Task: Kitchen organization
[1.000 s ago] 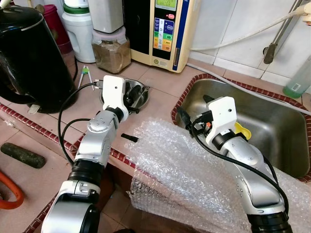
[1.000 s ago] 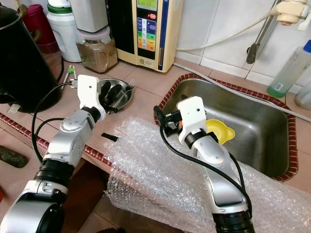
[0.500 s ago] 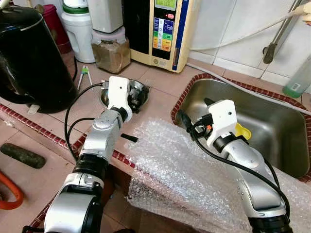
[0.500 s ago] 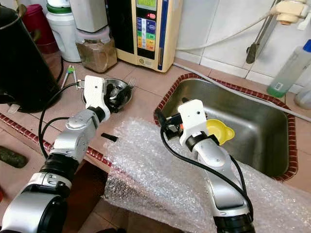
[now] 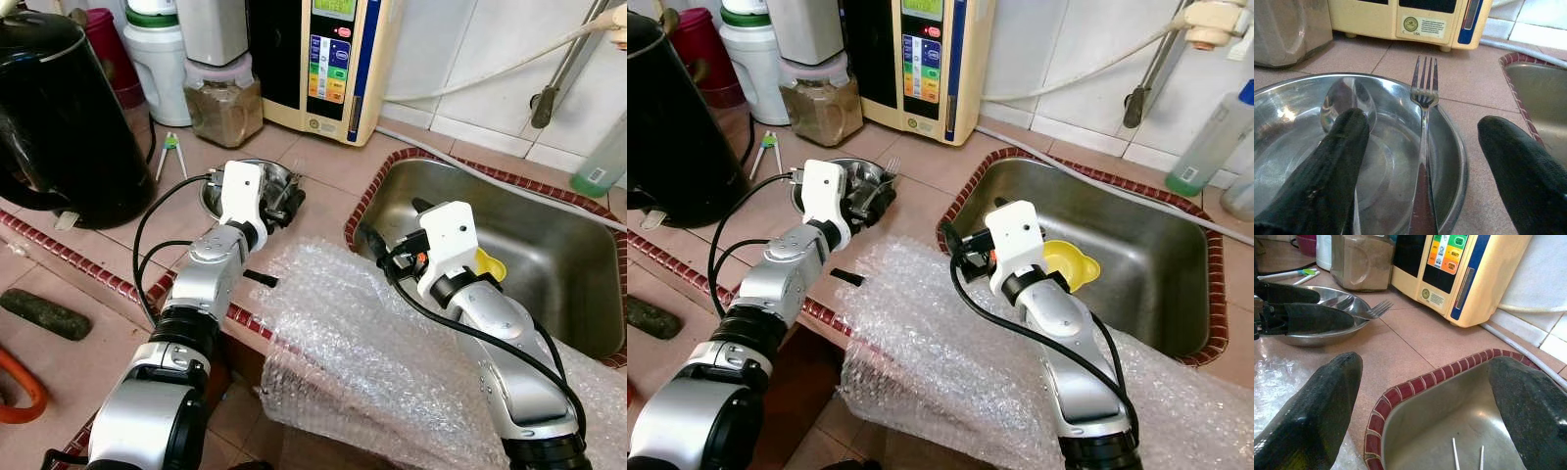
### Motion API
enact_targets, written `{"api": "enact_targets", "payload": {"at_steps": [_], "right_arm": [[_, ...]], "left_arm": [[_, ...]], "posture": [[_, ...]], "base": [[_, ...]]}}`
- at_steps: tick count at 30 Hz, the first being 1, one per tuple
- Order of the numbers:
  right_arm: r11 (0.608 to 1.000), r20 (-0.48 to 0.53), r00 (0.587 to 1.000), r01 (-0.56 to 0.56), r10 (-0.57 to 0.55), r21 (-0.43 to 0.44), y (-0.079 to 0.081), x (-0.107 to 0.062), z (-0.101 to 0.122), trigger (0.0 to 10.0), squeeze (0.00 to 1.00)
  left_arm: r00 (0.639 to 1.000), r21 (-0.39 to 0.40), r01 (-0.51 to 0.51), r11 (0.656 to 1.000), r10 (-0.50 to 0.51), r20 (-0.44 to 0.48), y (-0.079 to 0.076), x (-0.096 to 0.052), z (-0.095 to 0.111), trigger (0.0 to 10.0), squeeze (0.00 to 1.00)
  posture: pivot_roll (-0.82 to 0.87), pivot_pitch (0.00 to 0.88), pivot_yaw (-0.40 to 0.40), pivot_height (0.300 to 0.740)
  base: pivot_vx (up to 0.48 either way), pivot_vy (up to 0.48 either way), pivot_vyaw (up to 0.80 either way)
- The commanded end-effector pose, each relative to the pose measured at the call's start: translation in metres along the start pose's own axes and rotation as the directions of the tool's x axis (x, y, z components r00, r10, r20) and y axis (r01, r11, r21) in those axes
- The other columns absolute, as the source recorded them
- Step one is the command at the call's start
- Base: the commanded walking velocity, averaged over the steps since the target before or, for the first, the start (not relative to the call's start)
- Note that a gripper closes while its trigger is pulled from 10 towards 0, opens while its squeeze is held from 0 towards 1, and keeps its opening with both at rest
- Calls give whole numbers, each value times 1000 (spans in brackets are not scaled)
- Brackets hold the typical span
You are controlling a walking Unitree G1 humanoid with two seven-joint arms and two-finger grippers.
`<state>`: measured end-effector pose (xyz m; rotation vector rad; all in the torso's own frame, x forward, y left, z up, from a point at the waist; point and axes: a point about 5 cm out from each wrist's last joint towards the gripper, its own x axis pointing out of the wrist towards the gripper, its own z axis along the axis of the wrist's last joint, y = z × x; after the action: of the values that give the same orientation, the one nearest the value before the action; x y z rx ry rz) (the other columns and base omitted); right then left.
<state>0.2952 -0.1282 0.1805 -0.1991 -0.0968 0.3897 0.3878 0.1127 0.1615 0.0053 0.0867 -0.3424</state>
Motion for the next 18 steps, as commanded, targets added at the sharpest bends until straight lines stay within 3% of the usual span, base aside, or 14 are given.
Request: {"api": "enact_targets", "payload": {"at_steps": [1, 4, 5, 6, 7, 11, 12, 13, 14, 18], "right_arm": [[1000, 11, 1000, 6, -5, -13, 0, -2, 4, 10000, 0], [1000, 8, 1000, 7, -7, -13, -1, -2, 3, 10000, 0], [1000, 8, 1000, 8, -8, -14, -1, -2, 3, 10000, 0], [1000, 8, 1000, 8, -8, -14, -1, -2, 3, 10000, 0], [1000, 8, 1000, 9, -9, -14, -1, -2, 3, 10000, 0], [1000, 8, 1000, 10, -10, -15, -2, -2, 4, 10000, 0], [1000, 8, 1000, 10, -10, -15, -2, -2, 4, 10000, 0], [1000, 8, 1000, 11, -11, -16, -2, -2, 4, 10000, 0], [1000, 8, 1000, 11, -11, -16, -2, -2, 3, 10000, 0], [1000, 8, 1000, 13, -13, -18, -3, -1, 3, 10000, 0]], "left_arm": [[1000, 19, 10, 1000, -9, -27, 0, 2, 0, 10000, 1000], [998, 22, 9, 1000, -7, -66, 3, 2, -4, 10000, 1000], [997, 27, 18, 999, -16, -76, 2, 2, -5, 4275, 1000], [997, 27, 18, 999, -16, -76, 2, 2, -5, 4275, 1000], [995, 26, 30, 999, -28, -94, 2, 2, -7, 0, 1000], [993, 24, 34, 999, -31, -112, 2, 2, -10, 0, 1000], [992, 25, 39, 999, -36, -117, 2, 1, -10, 0, 922], [992, 25, 44, 999, -40, -123, 2, 1, -11, 0, 412], [992, 26, 43, 999, -39, -123, 2, 1, -11, 0, 0], [991, 23, 38, 999, -35, -132, 5, 1, -12, 0, 0]], "posture": [[-39, 91, -10, 740], [-37, 93, -10, 740], [-37, 93, -10, 740], [-37, 93, -10, 740], [-36, 93, -10, 740], [-34, 92, -10, 740], [-34, 92, -9, 740], [-34, 91, -9, 740], [-33, 91, -10, 740], [-33, 89, -10, 740]], "base": [[0, 0, 0], [0, 0, 0], [0, 0, 0], [0, 0, 0], [0, 0, 0], [0, 0, 0], [0, 0, 0], [0, 0, 0], [0, 0, 0], [0, 0, 0]]}}
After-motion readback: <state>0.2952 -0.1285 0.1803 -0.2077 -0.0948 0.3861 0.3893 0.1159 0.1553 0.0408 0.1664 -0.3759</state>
